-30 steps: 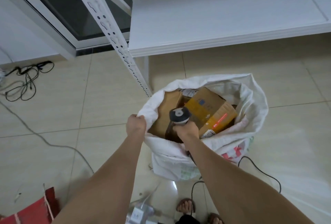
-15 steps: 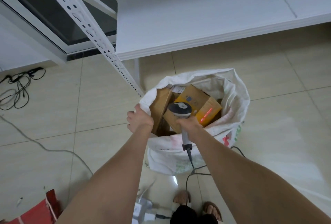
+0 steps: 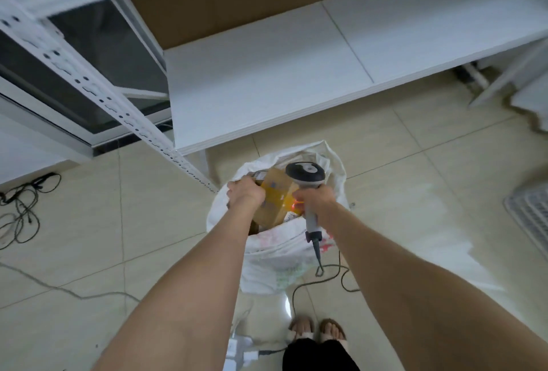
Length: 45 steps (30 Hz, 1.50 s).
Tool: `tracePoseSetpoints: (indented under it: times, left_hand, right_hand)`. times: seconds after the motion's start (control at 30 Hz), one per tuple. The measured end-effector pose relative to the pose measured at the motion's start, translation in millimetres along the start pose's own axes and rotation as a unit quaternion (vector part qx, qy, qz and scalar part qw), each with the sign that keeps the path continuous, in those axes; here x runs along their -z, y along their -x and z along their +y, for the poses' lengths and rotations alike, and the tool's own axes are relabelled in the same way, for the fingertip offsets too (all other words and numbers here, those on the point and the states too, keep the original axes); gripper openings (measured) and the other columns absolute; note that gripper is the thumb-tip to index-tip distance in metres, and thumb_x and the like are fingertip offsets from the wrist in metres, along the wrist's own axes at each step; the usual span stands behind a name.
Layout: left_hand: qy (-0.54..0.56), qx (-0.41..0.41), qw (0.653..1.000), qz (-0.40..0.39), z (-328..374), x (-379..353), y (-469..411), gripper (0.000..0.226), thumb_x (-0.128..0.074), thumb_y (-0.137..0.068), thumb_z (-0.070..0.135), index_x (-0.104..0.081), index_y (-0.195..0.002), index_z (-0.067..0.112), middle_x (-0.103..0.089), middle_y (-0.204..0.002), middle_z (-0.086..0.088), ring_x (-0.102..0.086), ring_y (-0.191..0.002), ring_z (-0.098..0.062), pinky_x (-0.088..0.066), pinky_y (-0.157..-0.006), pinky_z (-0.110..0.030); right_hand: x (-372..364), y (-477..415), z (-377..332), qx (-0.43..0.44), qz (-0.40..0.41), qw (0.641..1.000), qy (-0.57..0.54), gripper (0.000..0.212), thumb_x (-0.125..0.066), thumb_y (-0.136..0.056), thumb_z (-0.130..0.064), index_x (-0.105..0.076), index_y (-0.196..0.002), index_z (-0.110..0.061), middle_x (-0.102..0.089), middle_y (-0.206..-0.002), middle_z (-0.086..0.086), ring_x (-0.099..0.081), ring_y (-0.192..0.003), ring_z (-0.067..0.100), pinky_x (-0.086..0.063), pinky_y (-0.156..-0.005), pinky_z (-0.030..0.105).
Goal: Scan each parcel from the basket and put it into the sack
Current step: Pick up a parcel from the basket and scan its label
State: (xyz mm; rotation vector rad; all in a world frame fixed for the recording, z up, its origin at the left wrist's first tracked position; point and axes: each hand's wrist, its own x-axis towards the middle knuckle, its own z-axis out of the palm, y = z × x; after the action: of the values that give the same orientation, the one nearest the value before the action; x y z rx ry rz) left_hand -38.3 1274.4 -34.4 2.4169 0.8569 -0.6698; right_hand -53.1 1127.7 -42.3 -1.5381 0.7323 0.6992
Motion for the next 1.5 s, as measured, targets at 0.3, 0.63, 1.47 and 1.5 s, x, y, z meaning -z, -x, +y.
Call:
tracePoseSetpoints:
  times: [0.3,0.63,1.47,1.5]
  left_hand:
    - [0.005,-0.165,0.986,0.006,143.6,55.1,112.0,0.037,-0.047,-0.096,0.010,-0.053,-0.133,0.014,-0.039,-0.140,-0.014,-0.049,-0.121,-0.031,-0.042,-0.099,-0.031]
    - [-0.046,-0.331,0.942,-0.039,296.1,13.2,252.1,0.043,-0.048,-0.091,0.008,-0.054,-0.132,0.019,-0.035,-0.141,-0.011,-0.049,-0.121,-0.029,-0.043,-0.097,-0.031]
    - [-0.176,-0.457,0.855,-0.170,585.1,-374.0,513.3,0.038,-0.053,-0.090,0.012,-0.054,-0.128,0.018,-0.035,-0.140,-0.012,-0.045,-0.123,-0.030,-0.037,-0.108,-0.036]
    - [-0.183,-0.457,0.852,-0.176,596.1,-392.2,513.1,0.039,-0.053,-0.090,0.011,-0.054,-0.128,0.018,-0.035,-0.140,-0.012,-0.045,-0.123,-0.030,-0.037,-0.108,-0.036]
  right_hand:
    - [116.9,114.6,-71.0,0.077,0.036,0.988,-0.126,0.008,-0.061,-0.083,0.001,-0.054,-0.080,-0.003,-0.055,-0.064,0.012,-0.050,-0.051,0.018,-0.045,-0.051,0.026]
    - [289.5,210.6,-78.2,0.115,0.163,0.938,-0.283,0.012,-0.057,-0.088,0.000,-0.052,-0.080,-0.007,-0.052,-0.058,0.008,-0.049,-0.043,0.014,-0.044,-0.051,0.025]
    - [769.8,212.7,79.4,0.003,0.296,0.822,-0.486,0.013,-0.063,-0.082,-0.005,-0.055,-0.092,-0.007,-0.060,-0.067,0.007,-0.057,-0.057,0.018,-0.054,-0.078,0.035]
    - [784.7,205.6,84.4,-0.007,0.305,0.817,-0.489,0.014,-0.063,-0.082,-0.005,-0.055,-0.093,-0.007,-0.061,-0.069,0.008,-0.057,-0.057,0.018,-0.054,-0.077,0.034]
